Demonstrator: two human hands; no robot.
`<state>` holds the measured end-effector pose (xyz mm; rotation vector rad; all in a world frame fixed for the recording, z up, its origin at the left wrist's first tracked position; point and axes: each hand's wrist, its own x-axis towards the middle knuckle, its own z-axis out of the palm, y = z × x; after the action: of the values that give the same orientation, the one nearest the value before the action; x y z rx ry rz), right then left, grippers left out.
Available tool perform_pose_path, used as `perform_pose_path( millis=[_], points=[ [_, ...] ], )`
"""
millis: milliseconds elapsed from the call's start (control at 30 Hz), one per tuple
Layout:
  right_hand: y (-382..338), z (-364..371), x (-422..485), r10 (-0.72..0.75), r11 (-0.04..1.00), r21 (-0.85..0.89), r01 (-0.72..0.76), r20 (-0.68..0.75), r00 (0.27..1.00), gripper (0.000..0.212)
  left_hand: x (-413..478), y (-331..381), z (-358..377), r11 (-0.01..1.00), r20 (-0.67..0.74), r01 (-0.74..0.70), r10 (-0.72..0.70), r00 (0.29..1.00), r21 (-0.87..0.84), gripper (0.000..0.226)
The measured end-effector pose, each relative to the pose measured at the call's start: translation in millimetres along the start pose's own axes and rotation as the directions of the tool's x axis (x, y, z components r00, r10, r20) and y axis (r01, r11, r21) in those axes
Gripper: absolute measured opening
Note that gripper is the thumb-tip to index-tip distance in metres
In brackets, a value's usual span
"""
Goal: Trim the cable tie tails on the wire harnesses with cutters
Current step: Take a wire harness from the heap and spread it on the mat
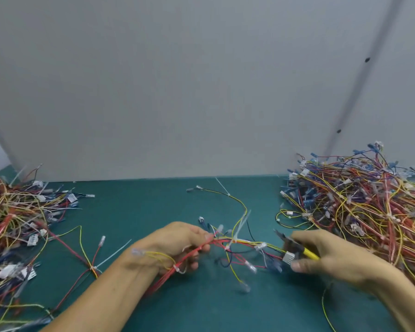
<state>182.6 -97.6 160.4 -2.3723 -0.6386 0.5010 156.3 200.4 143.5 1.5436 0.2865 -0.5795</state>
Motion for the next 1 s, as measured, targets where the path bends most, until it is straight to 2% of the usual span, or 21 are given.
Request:
perform_pose_path(
  millis=[100,167,233,300,333,400,467,500,533,633,700,767,833,900,1000],
  points=[
    [-30,-15,-7,-0.053,0.981,0.176,0.078,-0.143,0.988,0.013,-14,18,-8,0.987,0.069,-0.019,0.03,0.997,-0.156,0.01],
    [-53,-34,-13,-0.065,0.944,0.3,0.137,-0.238,0.969,0.017,-29,32,-16,0.964,0.158,-0.03,0.074,0.985,-0.265,0.008],
    [-68,-54,-17,-0.032,0.875,0.463,0.14,-0.232,0.972,0.019,-42,46,-24,0.939,0.257,-0.01,0.105,0.961,-0.344,0.01],
    [-75,-65,-14,0.009,0.856,0.512,0.073,-0.156,0.988,0.011,-50,54,-23,0.955,0.245,-0.003,0.079,0.966,-0.296,0.014],
    [-75,-66,-8,0.047,0.89,0.455,0.02,-0.134,0.99,0.007,-49,52,-20,0.981,0.177,-0.021,0.056,0.983,-0.194,0.013],
    [-67,-59,10,0.139,0.975,0.194,-0.11,-0.143,0.98,0.01,-37,35,-5,0.992,0.014,-0.052,0.051,0.999,0.119,0.016],
    [-55,-43,29,0.211,0.976,-0.024,-0.217,-0.154,0.965,0.011,-21,11,12,0.932,-0.076,-0.057,0.09,0.993,0.358,0.015],
    [-47,-33,39,0.238,0.966,-0.067,-0.249,-0.141,0.961,0.01,-11,-1,19,0.888,-0.12,-0.058,0.126,0.985,0.456,0.013],
    [-37,-23,47,0.263,0.956,-0.095,-0.277,-0.136,0.955,0.008,-2,-10,23,0.82,-0.17,-0.061,0.19,0.967,0.569,0.012],
    [-10,0,61,0.326,0.925,-0.128,-0.358,-0.217,0.92,0.007,14,-23,34,0.517,-0.26,-0.007,0.442,0.859,0.856,0.01],
    [5,6,58,0.362,0.916,-0.075,-0.395,-0.273,0.891,0.014,17,-26,40,0.378,-0.232,0.001,0.567,0.791,0.926,0.015],
    [18,4,47,0.396,0.904,-0.042,-0.426,-0.296,0.869,0.019,19,-26,43,0.306,-0.189,-0.005,0.603,0.775,0.952,0.019],
    [28,-4,31,0.428,0.876,-0.114,-0.469,-0.264,0.864,0.021,17,-25,41,0.335,-0.189,-0.027,0.596,0.781,0.942,0.02],
    [38,-10,14,0.457,0.828,-0.255,-0.499,-0.208,0.865,0.021,11,-21,34,0.421,-0.208,-0.089,0.608,0.766,0.903,0.02],
    [46,-11,-4,0.505,0.757,-0.38,-0.532,-0.177,0.845,0.017,-9,-12,16,0.486,-0.246,-0.22,0.721,0.648,0.846,0.017]
  ],
)
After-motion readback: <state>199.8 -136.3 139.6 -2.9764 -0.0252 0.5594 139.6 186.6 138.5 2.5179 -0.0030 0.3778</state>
